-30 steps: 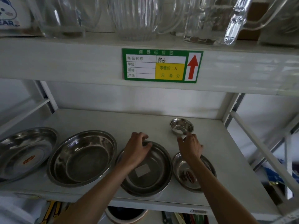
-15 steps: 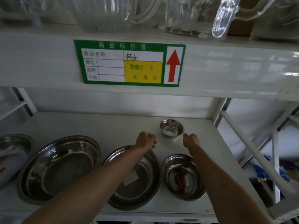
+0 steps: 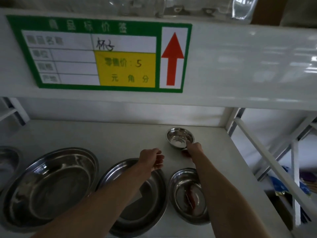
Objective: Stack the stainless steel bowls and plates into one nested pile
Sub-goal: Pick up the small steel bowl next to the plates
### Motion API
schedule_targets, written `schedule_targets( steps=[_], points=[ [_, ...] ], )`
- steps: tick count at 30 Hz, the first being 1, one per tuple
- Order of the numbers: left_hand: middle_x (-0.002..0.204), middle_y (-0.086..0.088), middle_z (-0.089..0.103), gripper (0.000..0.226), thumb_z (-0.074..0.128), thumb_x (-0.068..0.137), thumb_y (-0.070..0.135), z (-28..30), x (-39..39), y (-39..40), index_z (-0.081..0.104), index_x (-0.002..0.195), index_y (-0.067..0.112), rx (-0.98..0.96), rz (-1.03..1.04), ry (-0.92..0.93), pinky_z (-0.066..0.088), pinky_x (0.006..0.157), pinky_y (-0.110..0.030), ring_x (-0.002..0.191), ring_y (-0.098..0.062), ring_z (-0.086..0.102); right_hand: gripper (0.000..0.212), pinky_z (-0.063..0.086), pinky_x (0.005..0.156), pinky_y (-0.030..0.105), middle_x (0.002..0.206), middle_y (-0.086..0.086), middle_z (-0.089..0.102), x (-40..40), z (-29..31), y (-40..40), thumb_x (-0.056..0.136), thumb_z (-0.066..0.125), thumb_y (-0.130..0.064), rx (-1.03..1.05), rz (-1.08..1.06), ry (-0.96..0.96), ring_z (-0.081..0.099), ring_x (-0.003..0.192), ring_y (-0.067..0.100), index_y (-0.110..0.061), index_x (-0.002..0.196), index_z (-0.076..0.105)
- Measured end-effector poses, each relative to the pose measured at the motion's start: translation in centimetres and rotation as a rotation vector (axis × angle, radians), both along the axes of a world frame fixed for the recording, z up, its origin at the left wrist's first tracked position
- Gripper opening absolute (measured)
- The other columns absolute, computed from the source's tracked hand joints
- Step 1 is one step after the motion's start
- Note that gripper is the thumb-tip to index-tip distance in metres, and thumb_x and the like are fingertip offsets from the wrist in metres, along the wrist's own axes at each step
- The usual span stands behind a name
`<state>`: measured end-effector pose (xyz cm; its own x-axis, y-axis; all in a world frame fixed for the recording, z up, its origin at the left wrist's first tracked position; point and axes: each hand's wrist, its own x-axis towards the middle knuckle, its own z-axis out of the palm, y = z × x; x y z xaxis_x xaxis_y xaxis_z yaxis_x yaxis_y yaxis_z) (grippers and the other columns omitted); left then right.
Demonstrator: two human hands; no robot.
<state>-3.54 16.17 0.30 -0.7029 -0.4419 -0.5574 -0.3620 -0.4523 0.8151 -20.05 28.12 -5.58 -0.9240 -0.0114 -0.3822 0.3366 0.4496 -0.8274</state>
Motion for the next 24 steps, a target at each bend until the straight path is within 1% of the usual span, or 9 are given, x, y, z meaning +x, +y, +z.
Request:
schedule_targets(
  steps=[3, 5, 8, 9, 11, 15, 18, 20, 24],
  points=[
    [0.065, -0.009, 0.057, 0.023, 0.047, 0.095, 0.013, 0.1, 0.4, -0.2, 0.055, 0.073, 0.008, -0.011, -0.010, -0.003, 0.043, 0.050, -0.025, 0.051, -0.016, 0.047, 0.044, 0.052, 0.094, 0.050, 0.120, 0.028, 0.061, -0.2, -0.1, -0.5, 0.091, 0.055, -0.016, -0.050, 0.006, -0.032, 0.062, 0.107, 0.040, 0.009, 0.127, 0.052],
    [0.066, -0.009, 0.057, 0.023, 0.047, 0.095, 0.012, 0.2, 0.7, -0.4, 0.055, 0.074, 0.007, -0.020, -0.014, 0.000, 0.043, 0.052, -0.025, 0.052, -0.017, 0.047, 0.043, 0.051, 0.095, 0.054, 0.122, 0.031, 0.060, -0.3, -0.1, -0.5, 0.088, 0.054, -0.009, -0.069, -0.001, -0.047, 0.062, 0.110, 0.042, 0.009, 0.128, 0.051],
    [0.066, -0.009, 0.057, 0.023, 0.046, 0.095, 0.012, 0.6, 1.3, -0.6, 0.055, 0.074, 0.007, -0.040, -0.042, 0.018, 0.042, 0.054, -0.025, 0.053, -0.017, 0.047, 0.038, 0.058, 0.071, 0.042, 0.113, 0.030, 0.065, 0.0, 0.5, 0.1, 0.087, 0.051, -0.005, -0.079, -0.008, -0.051, 0.069, 0.095, 0.038, 0.008, 0.122, 0.053],
    [0.067, -0.009, 0.057, 0.023, 0.046, 0.095, 0.012, 0.8, 1.4, -0.6, 0.055, 0.074, 0.008, -0.051, -0.058, 0.023, 0.042, 0.054, -0.025, 0.053, -0.017, 0.047, 0.032, 0.053, 0.055, 0.031, 0.107, 0.028, 0.068, 0.2, 0.9, 0.5, 0.088, 0.049, -0.005, -0.070, -0.004, -0.048, 0.072, 0.080, 0.033, 0.007, 0.118, 0.054],
    [0.068, -0.009, 0.058, 0.023, 0.047, 0.095, 0.013, 1.1, 1.7, -0.6, 0.056, 0.075, 0.008, -0.087, -0.092, 0.029, 0.042, 0.052, -0.025, 0.052, -0.017, 0.047, 0.027, 0.038, 0.043, 0.020, 0.093, 0.024, 0.072, 0.4, 1.4, 1.5, 0.091, 0.046, -0.006, -0.034, 0.008, -0.036, 0.067, 0.055, 0.022, 0.002, 0.115, 0.054],
    [0.072, -0.011, 0.062, 0.020, 0.049, 0.095, 0.014, 1.6, 2.3, -0.2, 0.060, 0.080, 0.006, -0.150, -0.158, 0.035, 0.044, 0.049, -0.024, 0.052, -0.018, 0.050, 0.028, 0.034, 0.037, 0.016, 0.071, 0.016, 0.069, 0.8, 2.4, 4.2, 0.093, 0.045, -0.008, -0.023, -0.009, -0.003, 0.063, 0.046, 0.015, 0.004, 0.116, 0.055],
    [0.074, -0.011, 0.064, 0.018, 0.050, 0.094, 0.016, 2.2, 3.0, 0.5, 0.062, 0.086, 0.005, -0.173, -0.213, 0.050, 0.044, 0.054, -0.026, 0.054, -0.019, 0.052, 0.028, 0.034, 0.031, 0.011, 0.078, 0.021, 0.072, 1.3, 2.9, 6.5, 0.094, 0.046, -0.009, -0.054, -0.034, 0.025, 0.062, 0.042, 0.012, 0.007, 0.115, 0.056],
    [0.076, -0.010, 0.064, 0.018, 0.049, 0.095, 0.017, 2.7, 3.4, 0.9, 0.062, 0.091, 0.005, -0.193, -0.249, 0.068, 0.044, 0.055, -0.026, 0.056, -0.018, 0.052, 0.029, 0.038, 0.042, 0.018, 0.086, 0.022, 0.075, 1.9, 3.2, 8.1, 0.094, 0.049, -0.011, -0.060, -0.052, 0.043, 0.064, 0.048, 0.014, 0.007, 0.114, 0.059],
    [0.080, -0.010, 0.065, 0.019, 0.050, 0.094, 0.016, 3.4, 3.8, 1.9, 0.063, 0.100, 0.003, -0.228, -0.318, 0.120, 0.044, 0.053, -0.024, 0.058, -0.017, 0.054, 0.025, 0.038, 0.044, 0.020, 0.079, 0.017, 0.075, 3.4, 3.5, 11.7, 0.094, 0.051, -0.013, -0.014, -0.072, 0.084, 0.064, 0.053, 0.014, 0.004, 0.107, 0.065]
  ],
)
